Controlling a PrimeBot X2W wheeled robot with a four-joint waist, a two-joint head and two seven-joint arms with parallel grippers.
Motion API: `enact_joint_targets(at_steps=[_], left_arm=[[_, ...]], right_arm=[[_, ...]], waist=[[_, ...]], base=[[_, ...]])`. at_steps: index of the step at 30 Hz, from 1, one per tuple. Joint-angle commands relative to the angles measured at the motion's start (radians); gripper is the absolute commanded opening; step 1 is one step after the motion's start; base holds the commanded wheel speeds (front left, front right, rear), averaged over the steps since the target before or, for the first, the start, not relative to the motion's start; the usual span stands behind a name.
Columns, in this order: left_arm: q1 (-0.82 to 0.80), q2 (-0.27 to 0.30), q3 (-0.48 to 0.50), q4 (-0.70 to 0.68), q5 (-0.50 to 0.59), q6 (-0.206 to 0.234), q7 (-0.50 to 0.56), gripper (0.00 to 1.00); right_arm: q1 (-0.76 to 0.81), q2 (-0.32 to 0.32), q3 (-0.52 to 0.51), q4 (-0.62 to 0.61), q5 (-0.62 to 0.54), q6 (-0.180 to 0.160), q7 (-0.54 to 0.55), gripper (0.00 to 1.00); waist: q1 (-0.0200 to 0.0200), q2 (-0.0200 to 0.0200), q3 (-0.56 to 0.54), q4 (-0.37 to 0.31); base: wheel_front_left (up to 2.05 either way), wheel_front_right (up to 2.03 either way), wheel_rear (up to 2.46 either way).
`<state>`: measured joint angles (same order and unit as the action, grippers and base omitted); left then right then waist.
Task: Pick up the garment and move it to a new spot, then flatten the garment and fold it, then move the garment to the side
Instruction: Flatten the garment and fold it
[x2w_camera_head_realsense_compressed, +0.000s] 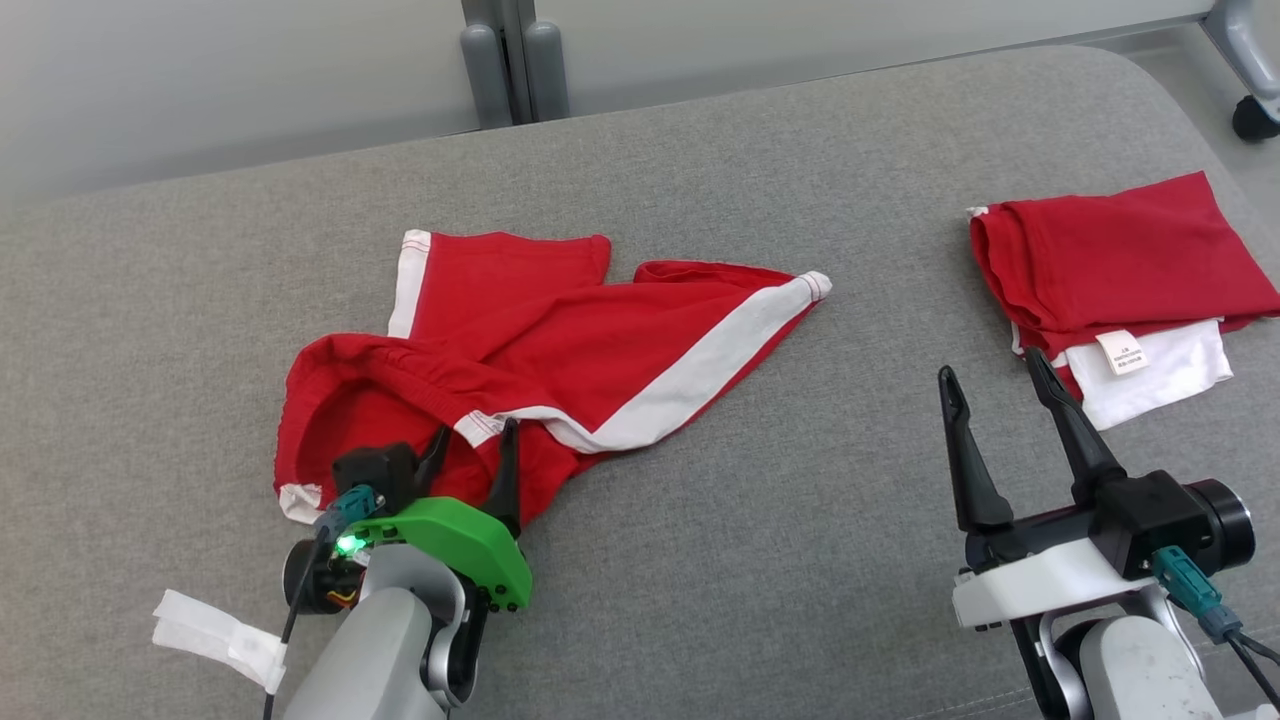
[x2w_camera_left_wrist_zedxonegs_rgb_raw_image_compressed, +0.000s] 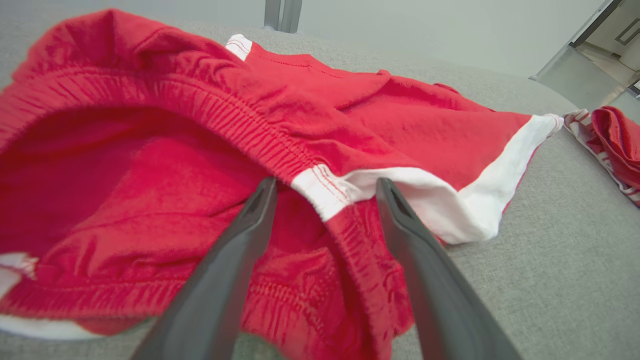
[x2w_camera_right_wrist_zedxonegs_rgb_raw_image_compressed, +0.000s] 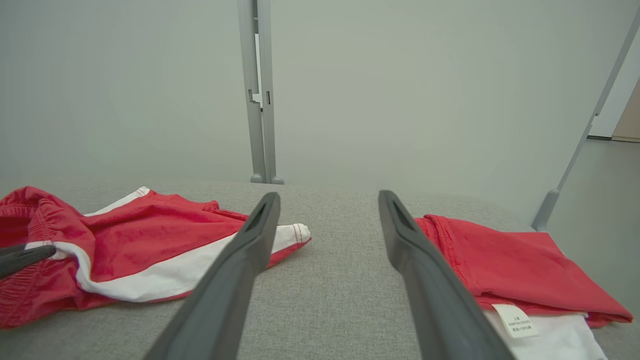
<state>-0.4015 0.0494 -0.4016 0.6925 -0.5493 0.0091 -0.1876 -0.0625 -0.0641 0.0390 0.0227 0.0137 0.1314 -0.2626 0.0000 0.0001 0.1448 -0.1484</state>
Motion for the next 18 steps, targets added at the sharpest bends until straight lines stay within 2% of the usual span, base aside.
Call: enact_joint_targets(at_steps=[1,7,8,9,18], left_arm=[[-0.019,0.005,0.003,0.008,-0.006,-0.001,-0.009,1.00],[-0.037,0.004,0.003,0.046,-0.033,-0.006,-0.010,1.00],[-0.037,0.004,0.005,0.051,-0.044,-0.011,-0.002,0.40],[-0.041,0.004,0.006,0.053,-0.055,-0.018,0.005,0.00],[-0.057,0.003,-0.019,0.047,-0.082,-0.039,-0.006,0.00]], right_arm=[[-0.005,0.003,-0.001,0.003,-0.005,-0.002,-0.002,1.00],[-0.003,0.005,0.005,0.007,-0.006,-0.002,-0.002,1.00],[-0.002,0.005,0.005,0.007,-0.007,-0.002,-0.002,1.00],[-0.001,0.005,0.005,0.008,-0.007,-0.002,-0.002,1.00],[-0.003,0.007,0.008,0.014,-0.006,-0.002,-0.002,1.00]], waist=[[0.0000,-0.0001,-0.001,-0.001],[0.0000,-0.0001,-0.007,0.000],[0.0000,-0.0001,-0.008,0.001],[0.0000,-0.0001,-0.008,0.002],[0.0000,-0.0001,-0.014,0.018]], base=[[0.00,0.00,0.00],[0.00,0.00,0.00],[0.00,0.00,0.00],[0.00,0.00,0.00],[0.00,0.00,0.00]])
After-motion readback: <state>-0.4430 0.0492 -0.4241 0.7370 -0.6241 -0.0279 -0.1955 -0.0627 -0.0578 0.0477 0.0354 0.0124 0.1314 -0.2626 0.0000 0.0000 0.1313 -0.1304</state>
